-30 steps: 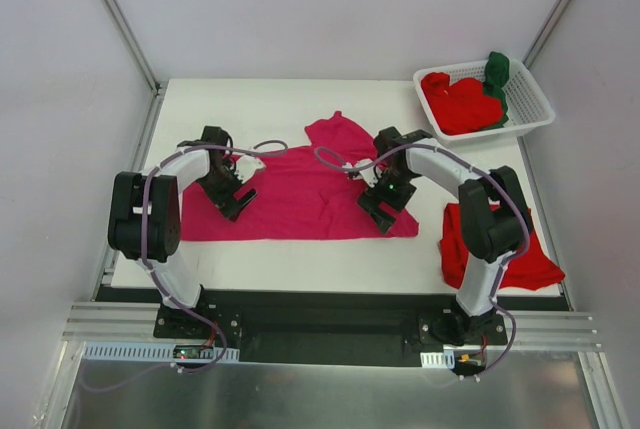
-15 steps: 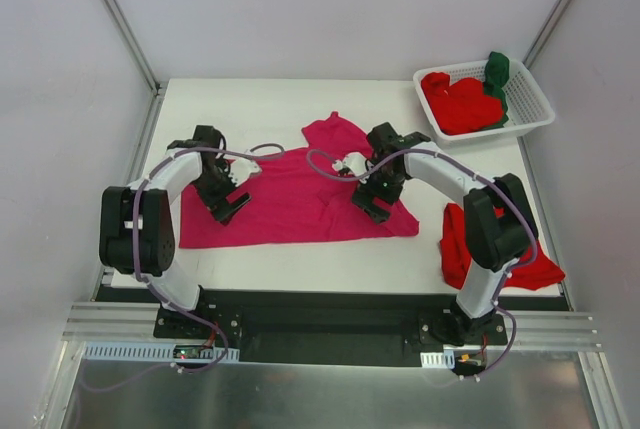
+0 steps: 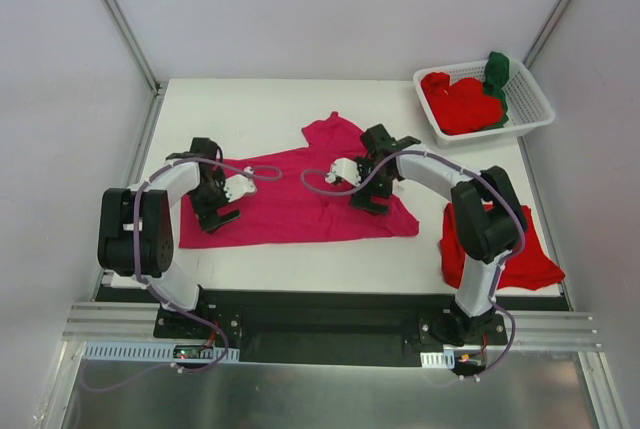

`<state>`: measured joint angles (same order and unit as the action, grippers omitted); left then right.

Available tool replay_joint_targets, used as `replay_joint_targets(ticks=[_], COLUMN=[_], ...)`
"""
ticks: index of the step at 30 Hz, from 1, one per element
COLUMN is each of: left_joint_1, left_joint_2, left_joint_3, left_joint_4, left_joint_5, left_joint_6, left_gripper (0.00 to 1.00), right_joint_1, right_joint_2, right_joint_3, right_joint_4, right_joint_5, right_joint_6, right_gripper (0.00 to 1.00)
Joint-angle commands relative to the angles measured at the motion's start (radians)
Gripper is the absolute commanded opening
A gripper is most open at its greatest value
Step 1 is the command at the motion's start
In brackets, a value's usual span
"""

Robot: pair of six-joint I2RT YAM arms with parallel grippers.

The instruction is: Fold and stack the t-shirts

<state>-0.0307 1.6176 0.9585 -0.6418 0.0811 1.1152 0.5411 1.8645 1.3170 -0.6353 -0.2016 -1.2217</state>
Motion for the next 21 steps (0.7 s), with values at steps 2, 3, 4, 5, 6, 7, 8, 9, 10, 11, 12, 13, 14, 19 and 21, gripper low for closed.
replay_joint_targets(ticks=[2,3,4,5,6,7,8,9,10,11,12,13,14,19,21], left_joint_1=[0.009,0.009,0.008,0.006,0.006,0.006,0.006,0.006,0.005,0.002,0.000,-0.001,-0.003,-0.021,-0.034], left_joint_2=[0.044,0.050,0.051,0.053,0.053,0.053,0.044,0.039,0.031,0.016,0.007,-0.001,-0.014,-0.051,-0.064], left_joint_3=[-0.035,-0.035,-0.038,-0.043,-0.044,-0.053,-0.058,-0.064,-0.078,-0.084,-0.089,-0.092,-0.092,-0.099,-0.104], left_joint_4=[0.097,0.099,0.106,0.110,0.110,0.110,0.111,0.111,0.111,0.110,0.110,0.110,0.108,0.088,0.073], left_joint_5=[-0.037,-0.035,-0.035,-0.037,-0.040,-0.038,-0.037,-0.031,-0.027,-0.026,-0.020,-0.017,-0.014,0.015,0.025], left_joint_6=[0.097,0.100,0.106,0.112,0.116,0.127,0.133,0.138,0.149,0.152,0.153,0.158,0.158,0.170,0.178], left_gripper=[0.99,0.99,0.99,0.99,0.99,0.99,0.99,0.99,0.99,0.99,0.99,0.99,0.99,0.99,0.99], right_joint_1=[0.013,0.016,0.016,0.019,0.019,0.019,0.023,0.022,0.022,0.023,0.023,0.023,0.023,0.030,0.033], right_joint_2=[0.041,0.044,0.044,0.042,0.041,0.039,0.036,0.032,0.018,0.007,-0.004,-0.019,-0.027,-0.073,-0.097], right_joint_3=[-0.009,-0.019,-0.028,-0.039,-0.059,-0.070,-0.085,-0.108,-0.125,-0.137,-0.148,-0.159,-0.160,-0.147,-0.145], right_joint_4=[0.083,0.101,0.112,0.120,0.124,0.125,0.126,0.123,0.121,0.117,0.102,0.083,0.063,-0.105,-0.179], right_joint_5=[0.019,0.033,0.040,0.048,0.054,0.056,0.062,0.070,0.071,0.073,0.079,0.080,0.085,0.097,0.090], right_joint_6=[-0.185,-0.196,-0.209,-0.220,-0.238,-0.245,-0.252,-0.259,-0.260,-0.260,-0.248,-0.237,-0.225,-0.106,-0.066], right_gripper=[0.96,0.96,0.96,0.96,0.96,0.96,0.96,0.96,0.96,0.96,0.96,0.96,0.96,0.96,0.96])
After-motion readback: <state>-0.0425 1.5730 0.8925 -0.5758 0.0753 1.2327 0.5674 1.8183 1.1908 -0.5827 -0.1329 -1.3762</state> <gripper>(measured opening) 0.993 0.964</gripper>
